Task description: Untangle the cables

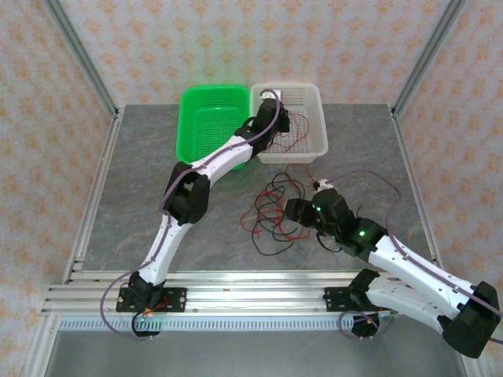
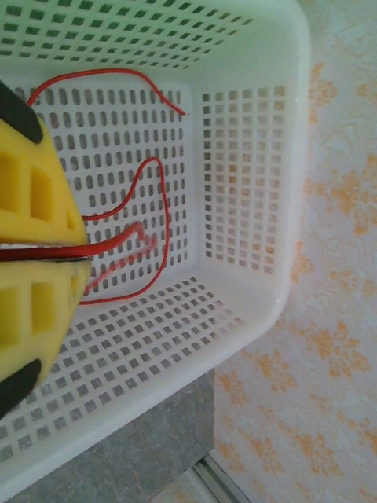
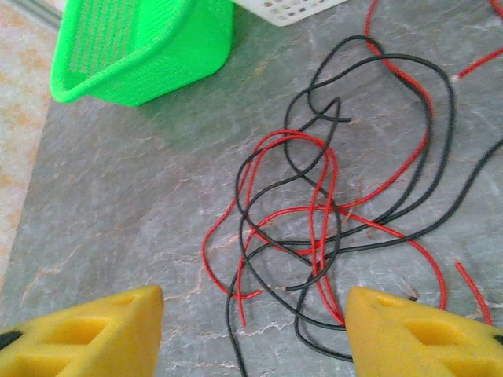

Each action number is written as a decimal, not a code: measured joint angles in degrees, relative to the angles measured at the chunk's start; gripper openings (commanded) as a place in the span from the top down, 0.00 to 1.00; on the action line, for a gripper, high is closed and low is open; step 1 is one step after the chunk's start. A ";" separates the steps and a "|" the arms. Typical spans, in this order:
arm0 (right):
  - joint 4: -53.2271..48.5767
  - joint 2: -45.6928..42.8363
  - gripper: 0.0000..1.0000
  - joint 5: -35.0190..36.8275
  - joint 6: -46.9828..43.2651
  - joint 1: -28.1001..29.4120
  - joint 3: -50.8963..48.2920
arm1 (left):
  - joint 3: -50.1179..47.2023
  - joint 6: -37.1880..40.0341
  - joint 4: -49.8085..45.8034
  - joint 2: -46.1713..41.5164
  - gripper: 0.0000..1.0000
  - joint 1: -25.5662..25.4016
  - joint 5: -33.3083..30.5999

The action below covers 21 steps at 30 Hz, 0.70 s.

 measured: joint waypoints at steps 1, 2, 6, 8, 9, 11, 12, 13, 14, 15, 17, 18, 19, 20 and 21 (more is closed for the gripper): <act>-0.44 0.00 0.38 0.81 0.68 -0.02 0.00 | 0.00 -0.33 -0.42 0.07 0.71 0.00 -0.02; -0.87 0.00 0.38 1.33 1.29 -0.11 0.00 | 0.00 -0.42 -0.70 0.11 0.67 0.00 -0.02; -2.40 0.00 0.39 3.39 3.61 -0.94 0.00 | 0.04 -0.76 -1.27 0.46 0.51 0.00 0.00; -3.02 0.00 0.40 4.02 4.44 -1.62 0.00 | 0.13 -0.63 -2.03 0.55 0.45 0.00 0.02; -3.34 0.02 0.40 4.24 4.92 -2.03 0.00 | 0.13 -0.68 -2.47 0.55 0.42 0.00 0.02; -3.76 0.02 0.41 4.52 5.57 -2.91 0.00 | 0.13 -0.46 -3.02 0.55 0.36 0.00 0.02; -3.96 0.07 0.41 4.61 5.79 -3.45 0.00 | 0.13 -0.46 -3.26 0.55 0.34 0.00 0.04; -4.09 0.15 0.41 4.63 5.97 -4.00 0.00 | 0.13 -0.26 -3.50 0.52 0.31 -0.02 0.04; -4.26 0.37 0.42 4.63 6.03 -4.66 0.00 | 0.13 -0.20 -3.93 0.48 0.29 -0.02 0.04; -4.42 0.68 0.42 4.61 6.16 -5.35 0.00 | 0.13 0.00 -4.33 0.31 0.28 -0.02 0.02; -4.52 1.46 0.43 4.61 6.16 -6.71 0.00 | -0.33 0.48 -4.83 -0.59 0.27 -0.13 0.02; -4.55 1.95 0.43 4.57 6.16 -7.56 -0.02 | -1.05 0.87 -5.22 -1.60 0.26 -0.15 0.00; -4.55 2.38 0.43 4.57 6.14 -8.26 -0.04 | -1.92 1.18 -5.62 -2.86 0.26 -0.24 -0.02; -4.55 2.91 0.43 4.55 6.08 -9.18 -0.09 | -3.15 1.38 -5.84 -4.63 0.26 -0.35 -0.02; -4.52 3.43 0.43 4.50 5.97 -10.12 -0.17 | -4.61 1.66 -6.08 -6.80 0.26 -0.50 -0.04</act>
